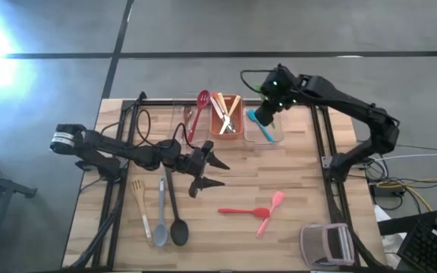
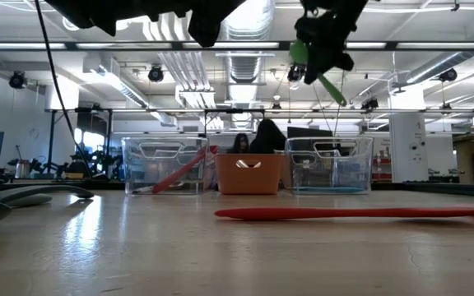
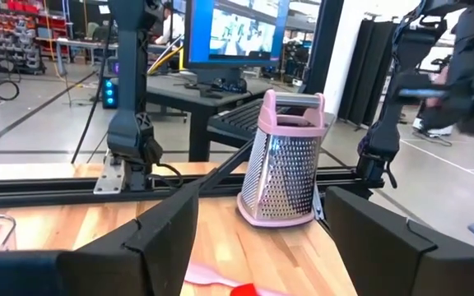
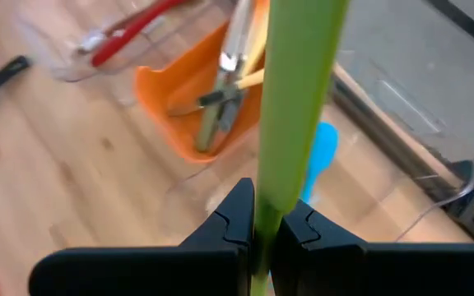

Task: Pick & Place Kitchen Items
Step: Put the green spatula into the right transparent bin

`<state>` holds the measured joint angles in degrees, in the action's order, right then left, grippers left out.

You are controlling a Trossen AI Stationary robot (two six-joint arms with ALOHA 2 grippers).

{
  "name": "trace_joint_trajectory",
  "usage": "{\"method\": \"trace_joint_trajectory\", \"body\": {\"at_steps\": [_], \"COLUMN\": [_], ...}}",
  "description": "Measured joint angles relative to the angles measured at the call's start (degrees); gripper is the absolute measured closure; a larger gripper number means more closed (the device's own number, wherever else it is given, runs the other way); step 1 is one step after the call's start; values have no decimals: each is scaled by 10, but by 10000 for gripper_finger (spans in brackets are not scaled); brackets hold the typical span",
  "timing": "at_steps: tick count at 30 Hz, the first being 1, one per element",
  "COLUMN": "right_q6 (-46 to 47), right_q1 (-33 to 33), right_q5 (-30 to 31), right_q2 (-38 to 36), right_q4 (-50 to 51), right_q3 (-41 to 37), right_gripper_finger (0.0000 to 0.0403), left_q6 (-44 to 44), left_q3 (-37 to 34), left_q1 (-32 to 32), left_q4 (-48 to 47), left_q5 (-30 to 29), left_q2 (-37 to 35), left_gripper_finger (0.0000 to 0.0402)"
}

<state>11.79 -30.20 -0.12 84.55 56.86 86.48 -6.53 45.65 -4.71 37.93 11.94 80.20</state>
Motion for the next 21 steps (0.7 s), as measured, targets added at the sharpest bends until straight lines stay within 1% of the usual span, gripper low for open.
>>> {"method": "trace_joint_trajectory", "body": {"at_steps": [5,11,14,18,21], "right_q6": [-31,-63,-72,-78,-79], "right_q1": [-40,-75,-82,-83,-87], "right_q5": [-17,-25,-26,-39,-61], "right_q2": [60,154,192,232,256], "right_q4": [8,86,106,107,107], "right_q3": [27,93,116,133,136], "right_gripper_finger": [394,394,394,394,394], "left_q6": [-6,-7,-7,-8,-8], "left_q3": [0,0,0,0,0], "left_q1": [0,0,0,0,0], "left_q4": [-5,-9,-14,-21,-26], "left_q5": [0,0,0,0,0], "left_q2": [0,0,0,0,0], "left_gripper_finger": [134,134,134,134,134]}}
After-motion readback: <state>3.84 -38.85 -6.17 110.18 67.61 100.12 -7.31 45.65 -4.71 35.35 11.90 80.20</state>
